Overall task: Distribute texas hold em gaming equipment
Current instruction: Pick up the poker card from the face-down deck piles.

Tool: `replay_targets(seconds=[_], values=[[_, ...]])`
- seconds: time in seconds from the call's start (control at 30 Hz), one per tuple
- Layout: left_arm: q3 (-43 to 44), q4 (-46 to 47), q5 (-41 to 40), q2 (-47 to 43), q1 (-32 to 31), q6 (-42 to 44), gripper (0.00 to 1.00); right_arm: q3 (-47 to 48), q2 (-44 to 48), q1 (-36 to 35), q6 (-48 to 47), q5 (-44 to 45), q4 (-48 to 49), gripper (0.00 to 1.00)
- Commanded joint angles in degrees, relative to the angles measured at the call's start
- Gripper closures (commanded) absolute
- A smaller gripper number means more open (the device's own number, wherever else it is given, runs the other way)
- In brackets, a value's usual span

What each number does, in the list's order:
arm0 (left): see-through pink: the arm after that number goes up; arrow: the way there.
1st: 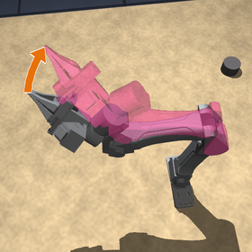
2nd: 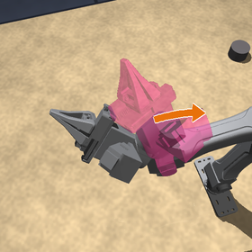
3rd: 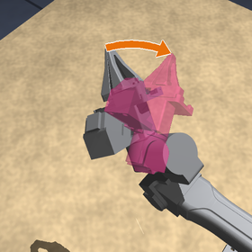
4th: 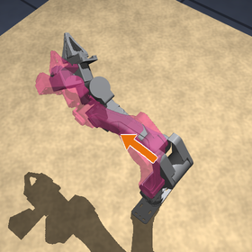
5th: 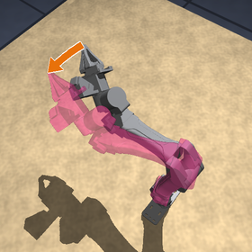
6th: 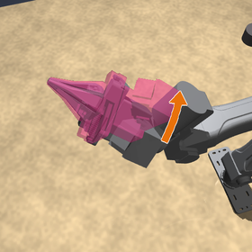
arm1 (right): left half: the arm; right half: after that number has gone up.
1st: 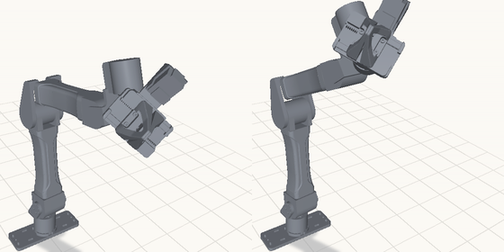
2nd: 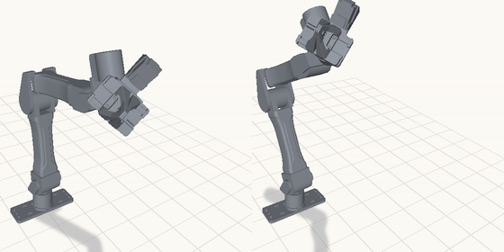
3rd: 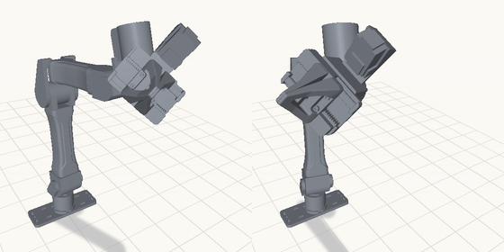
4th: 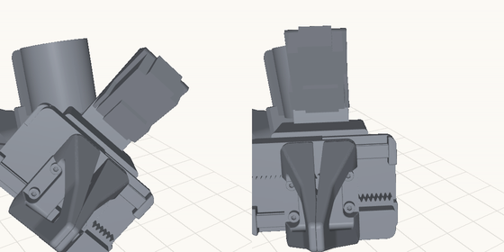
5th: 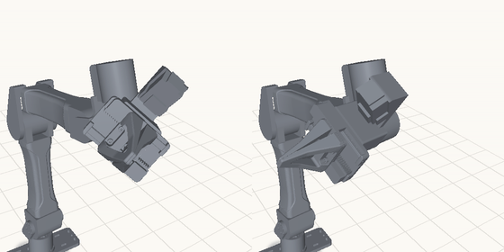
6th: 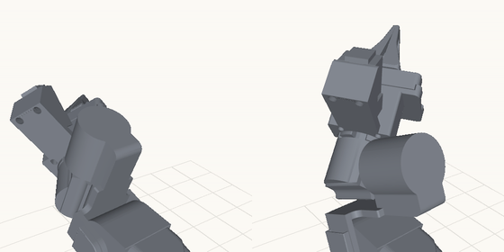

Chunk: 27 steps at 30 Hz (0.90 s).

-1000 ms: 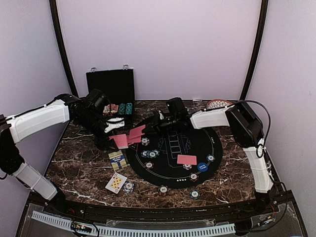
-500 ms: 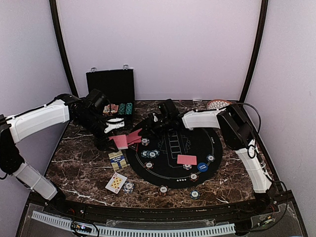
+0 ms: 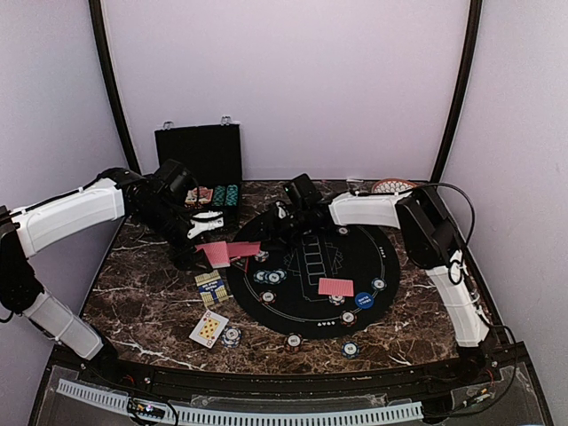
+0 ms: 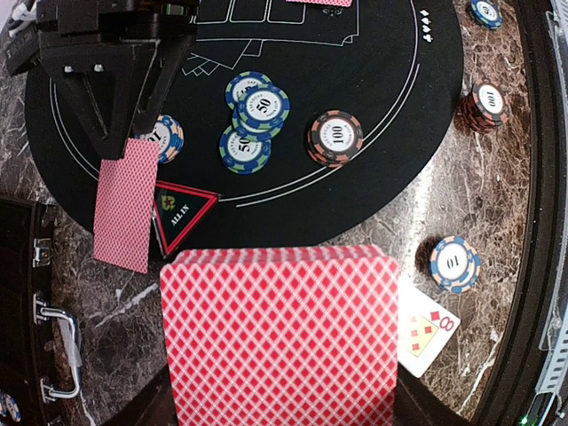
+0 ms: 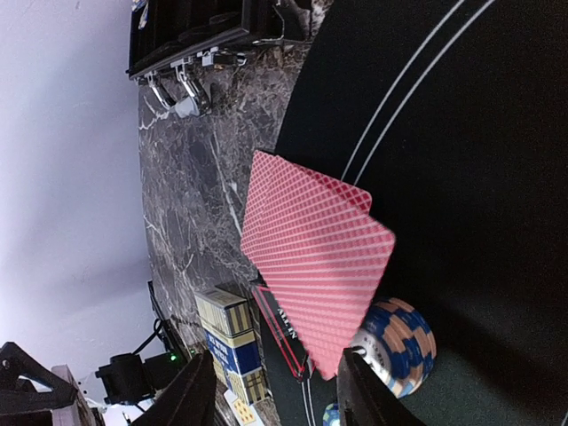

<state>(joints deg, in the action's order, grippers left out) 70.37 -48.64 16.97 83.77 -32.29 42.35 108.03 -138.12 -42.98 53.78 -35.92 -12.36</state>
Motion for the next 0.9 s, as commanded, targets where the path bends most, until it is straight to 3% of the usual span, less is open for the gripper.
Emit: replay_targets(seconds=[0.0,0.13,0.43,0.87], values=[[1.71,-1.3,1.56,-1.05,0.19,0.1,1.0,-1.69,7.6,-0.1,-5.49,2.89,-4.21,0.48],[1.65,-1.16,1.62,-1.01,0.21,0.13,1.0,-9.52,13.88,-0.08,-5.91,3.67,-1.68,0.41],[2.38,-0.73,2.18,-0.49,0.26,-0.26,1.0,-27.71,26.17,-3.87,4.62,-3.08,19.6,0.21],[3.46,-0.53,3.85,0.4,0.19,-0.78,1.0,-26.57,23.82,-9.45,7.52,-6.27,24.34,0.17]])
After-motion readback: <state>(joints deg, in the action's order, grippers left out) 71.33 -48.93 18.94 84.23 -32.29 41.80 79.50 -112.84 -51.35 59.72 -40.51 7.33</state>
